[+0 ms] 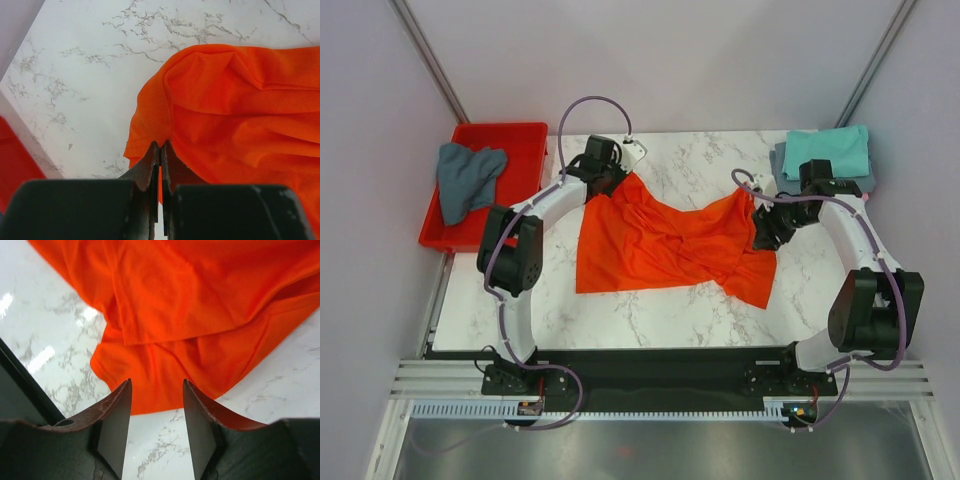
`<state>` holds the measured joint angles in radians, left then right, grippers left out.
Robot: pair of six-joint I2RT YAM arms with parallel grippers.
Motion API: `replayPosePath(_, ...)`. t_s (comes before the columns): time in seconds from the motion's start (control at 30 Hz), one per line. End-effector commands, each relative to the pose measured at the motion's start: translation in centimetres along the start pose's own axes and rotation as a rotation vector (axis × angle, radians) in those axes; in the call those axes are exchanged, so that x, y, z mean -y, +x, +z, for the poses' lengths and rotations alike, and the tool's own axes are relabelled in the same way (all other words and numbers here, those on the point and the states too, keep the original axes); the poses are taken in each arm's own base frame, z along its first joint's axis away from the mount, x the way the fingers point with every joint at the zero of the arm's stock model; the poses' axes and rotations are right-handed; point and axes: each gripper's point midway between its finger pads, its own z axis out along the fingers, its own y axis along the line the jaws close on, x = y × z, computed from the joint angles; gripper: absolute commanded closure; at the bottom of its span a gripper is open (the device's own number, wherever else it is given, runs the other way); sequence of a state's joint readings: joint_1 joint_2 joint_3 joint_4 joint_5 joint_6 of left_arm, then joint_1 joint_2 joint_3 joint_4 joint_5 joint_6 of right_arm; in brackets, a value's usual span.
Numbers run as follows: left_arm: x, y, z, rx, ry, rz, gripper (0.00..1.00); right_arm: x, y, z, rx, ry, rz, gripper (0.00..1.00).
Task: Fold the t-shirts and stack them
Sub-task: Flatten the tshirt out
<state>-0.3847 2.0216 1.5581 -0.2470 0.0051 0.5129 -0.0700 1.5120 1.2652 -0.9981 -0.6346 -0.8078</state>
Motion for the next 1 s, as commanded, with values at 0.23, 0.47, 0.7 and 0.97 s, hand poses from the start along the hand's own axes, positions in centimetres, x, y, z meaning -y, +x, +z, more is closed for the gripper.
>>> replayPosePath(0.23,-0.4,-2.6,-1.4,0.066,-0.016,-0.033,0.98,-4.3,1.6,6.6,-0.155,-0.190,-0.343,0.52)
replayPosePath(0.47,-0.3,-2.1,-1.7,0.054,-0.020,-0.022,0.98,-4.1,3.3,8.4,-0.221,-0.177,-0.470,0.57)
replayPosePath(0.7,0.1,-1.5,-1.3,0.039,-0.012,-0.026,0.98,-3.0,4.4,7.8,-0.225,-0.123,-0.602,0.59)
replayPosePath(0.97,-0.3,-1.2,-0.9,0.029,-0.034,-0.024,0.98,-2.7,3.6,8.9,-0.202,-0.141,-0.576,0.58)
